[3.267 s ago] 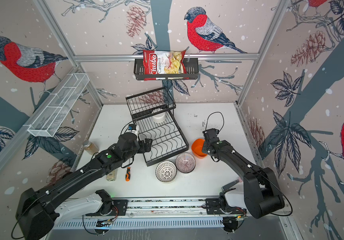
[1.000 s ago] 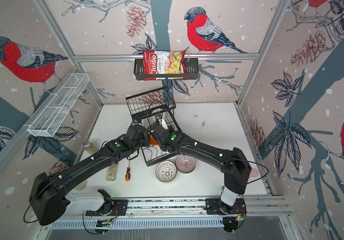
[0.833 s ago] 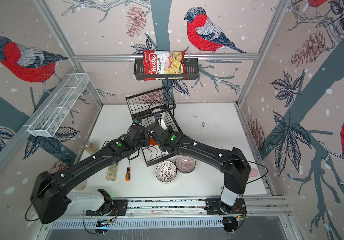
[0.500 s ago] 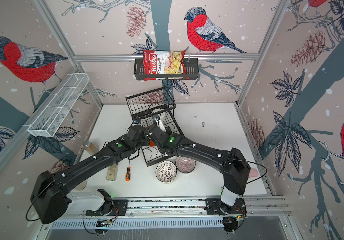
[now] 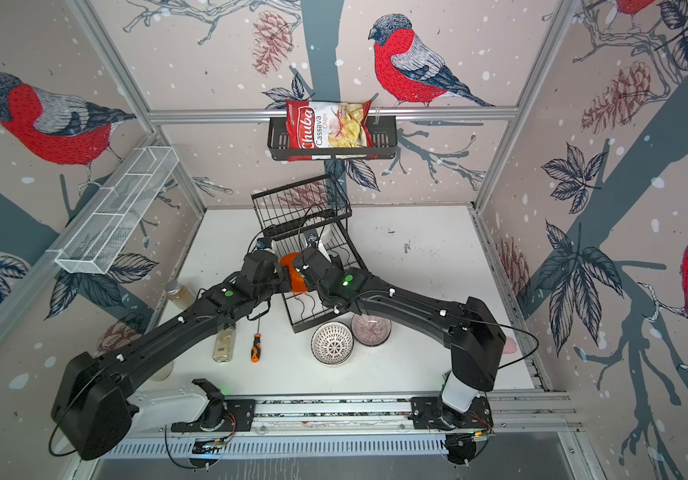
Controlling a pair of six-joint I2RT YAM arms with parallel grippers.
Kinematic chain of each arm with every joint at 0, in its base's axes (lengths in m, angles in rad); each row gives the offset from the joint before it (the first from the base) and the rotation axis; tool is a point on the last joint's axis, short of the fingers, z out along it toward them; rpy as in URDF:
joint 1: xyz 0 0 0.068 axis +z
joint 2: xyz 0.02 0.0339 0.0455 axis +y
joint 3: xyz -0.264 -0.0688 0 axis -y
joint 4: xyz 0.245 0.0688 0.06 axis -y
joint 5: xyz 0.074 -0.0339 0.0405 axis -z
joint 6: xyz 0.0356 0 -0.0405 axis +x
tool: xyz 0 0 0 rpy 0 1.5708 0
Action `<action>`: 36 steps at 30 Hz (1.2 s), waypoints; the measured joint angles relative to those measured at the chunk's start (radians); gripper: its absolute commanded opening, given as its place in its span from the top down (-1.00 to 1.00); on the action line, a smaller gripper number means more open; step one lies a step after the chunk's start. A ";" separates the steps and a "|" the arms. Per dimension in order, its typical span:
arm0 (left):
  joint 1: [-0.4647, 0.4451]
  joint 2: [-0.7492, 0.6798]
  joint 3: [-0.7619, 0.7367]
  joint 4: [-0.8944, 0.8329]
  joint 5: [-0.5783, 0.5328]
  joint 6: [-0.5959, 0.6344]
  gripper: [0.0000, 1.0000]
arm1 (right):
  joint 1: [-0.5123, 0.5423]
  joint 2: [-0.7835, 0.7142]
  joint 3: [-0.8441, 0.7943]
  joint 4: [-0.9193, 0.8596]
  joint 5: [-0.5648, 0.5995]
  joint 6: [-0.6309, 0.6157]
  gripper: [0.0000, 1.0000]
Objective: Load the bowls into the dish rack
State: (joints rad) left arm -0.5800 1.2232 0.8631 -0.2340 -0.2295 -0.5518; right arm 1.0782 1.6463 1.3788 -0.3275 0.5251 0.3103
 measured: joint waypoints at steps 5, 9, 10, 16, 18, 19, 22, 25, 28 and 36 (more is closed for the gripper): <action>0.031 -0.031 -0.004 0.006 0.039 0.010 1.00 | -0.020 -0.065 -0.047 0.034 -0.122 -0.049 -0.17; 0.062 -0.064 -0.015 0.011 0.067 0.031 1.00 | -0.052 -0.131 -0.100 0.058 -0.237 -0.075 -0.47; 0.069 -0.071 -0.018 0.014 0.080 0.031 1.00 | -0.062 -0.147 -0.114 0.067 -0.267 -0.077 -0.53; 0.110 -0.127 -0.043 0.021 0.139 0.055 1.00 | -0.155 -0.231 -0.188 0.130 -0.470 -0.099 -0.83; 0.112 -0.161 -0.068 0.032 0.158 0.066 1.00 | -0.179 -0.243 -0.210 0.156 -0.535 -0.101 -0.89; 0.113 -0.175 -0.082 0.039 0.170 0.079 1.00 | -0.183 -0.244 -0.215 0.165 -0.562 -0.103 -0.91; 0.118 -0.220 -0.119 0.055 0.185 0.088 1.00 | -0.196 -0.239 -0.217 0.180 -0.653 -0.114 -0.99; 0.123 -0.248 -0.144 0.088 0.209 0.112 1.00 | -0.211 -0.224 -0.205 0.195 -0.724 -0.129 -0.99; 0.124 -0.262 -0.171 0.129 0.241 0.138 1.00 | -0.221 -0.208 -0.189 0.200 -0.780 -0.145 -0.99; 0.180 -0.267 -0.214 0.215 0.356 0.167 1.00 | -0.258 -0.207 -0.173 0.206 -0.896 -0.158 -0.99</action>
State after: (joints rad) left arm -0.4004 0.9558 0.6491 -0.0189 0.1261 -0.3843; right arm 0.8204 1.4391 1.2060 -0.1219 -0.3714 0.1524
